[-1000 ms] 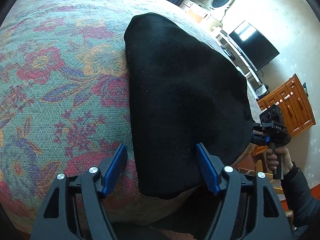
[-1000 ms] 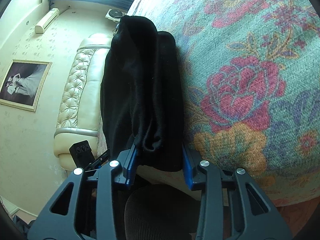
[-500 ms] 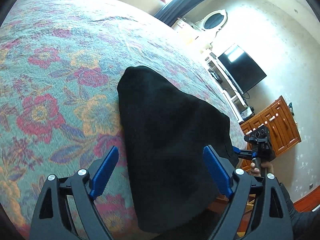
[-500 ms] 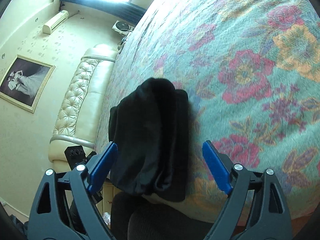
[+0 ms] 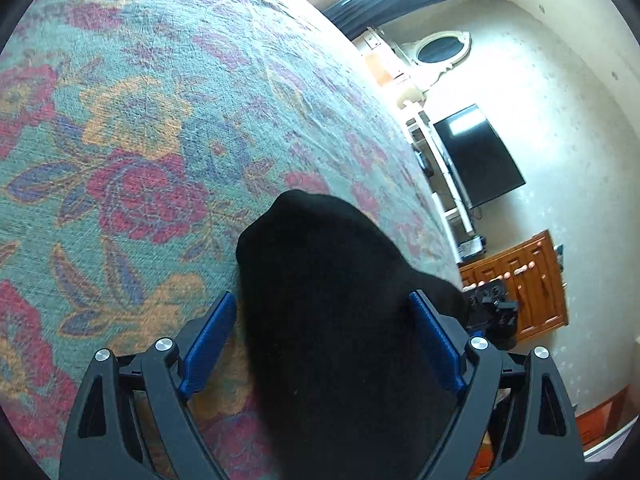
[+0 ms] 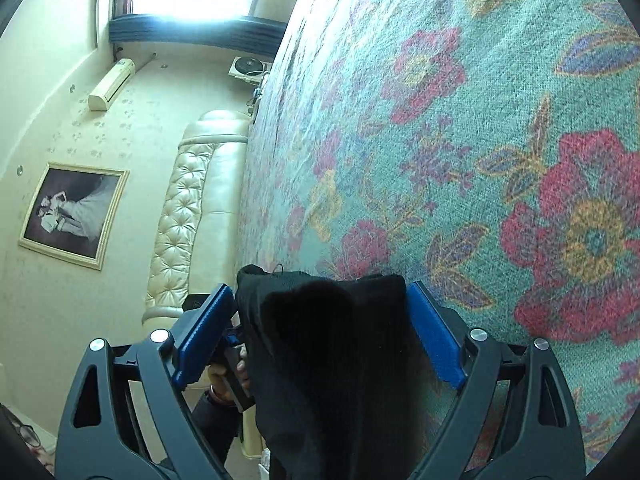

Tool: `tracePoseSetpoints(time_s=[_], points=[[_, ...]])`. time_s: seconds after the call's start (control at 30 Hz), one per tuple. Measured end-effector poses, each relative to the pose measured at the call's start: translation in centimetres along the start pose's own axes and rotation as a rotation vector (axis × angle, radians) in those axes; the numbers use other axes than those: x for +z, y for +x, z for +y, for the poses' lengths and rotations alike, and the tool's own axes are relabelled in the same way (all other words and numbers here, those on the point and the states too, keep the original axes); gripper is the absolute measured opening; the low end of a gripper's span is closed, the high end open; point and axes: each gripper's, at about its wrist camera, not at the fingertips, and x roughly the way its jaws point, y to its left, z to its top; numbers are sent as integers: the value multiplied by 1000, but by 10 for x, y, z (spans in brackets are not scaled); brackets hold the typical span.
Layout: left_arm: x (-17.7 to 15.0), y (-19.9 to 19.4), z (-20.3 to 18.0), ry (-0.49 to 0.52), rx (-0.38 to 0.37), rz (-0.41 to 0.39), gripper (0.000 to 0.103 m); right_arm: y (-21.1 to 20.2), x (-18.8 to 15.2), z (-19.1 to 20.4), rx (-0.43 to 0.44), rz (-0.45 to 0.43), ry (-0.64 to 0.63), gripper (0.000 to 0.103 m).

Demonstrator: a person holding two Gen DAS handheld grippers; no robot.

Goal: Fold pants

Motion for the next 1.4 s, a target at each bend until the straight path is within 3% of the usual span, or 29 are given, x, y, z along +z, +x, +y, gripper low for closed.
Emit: tracePoseSetpoints(time_s=[0.1,0.13,0.23,0.27,0.33,0.4,0.47,0.57,0.6,0.73,1.0,1.2,1.27,1.3,1.4], points=[[6,11,0,-11,29,25,85,2,1,-1,7,15,-21,87],[9,13,-3,17,42,25,85,2,1,0,-3,14,-32,81],[14,24,-7,50,108,46,84,10,1,-3,-110,31,-33,35],[14,28,-10,61,147,54,76,11,1,-10,-109,27,-4,30],[12,36,-19,125,237,76,69,12,0,-15,-102,17,9,29],[10,34,-21,139,237,66,69,14,0,-14,-104,3,6,31],[8,24,-18,120,174,45,72,12,-1,-14,-60,-2,20,46],[1,2,-3,-12,45,29,77,5,-4,-12,23,4,50,69],[-1,-6,3,-37,11,23,79,1,-6,-10,36,5,49,72],[-22,-28,2,-8,-8,28,81,-5,-18,-5,17,50,10,76],[-31,-10,-11,46,-6,47,85,10,-33,7,38,117,-51,83],[-30,12,-29,100,55,63,90,22,-36,17,43,128,-96,80],[-29,17,-32,118,82,65,91,22,-40,14,9,136,-107,51],[-34,14,-30,128,91,67,91,22,-41,11,-5,141,-101,43],[-33,13,-28,123,93,64,91,22,-44,3,20,125,-75,38]])
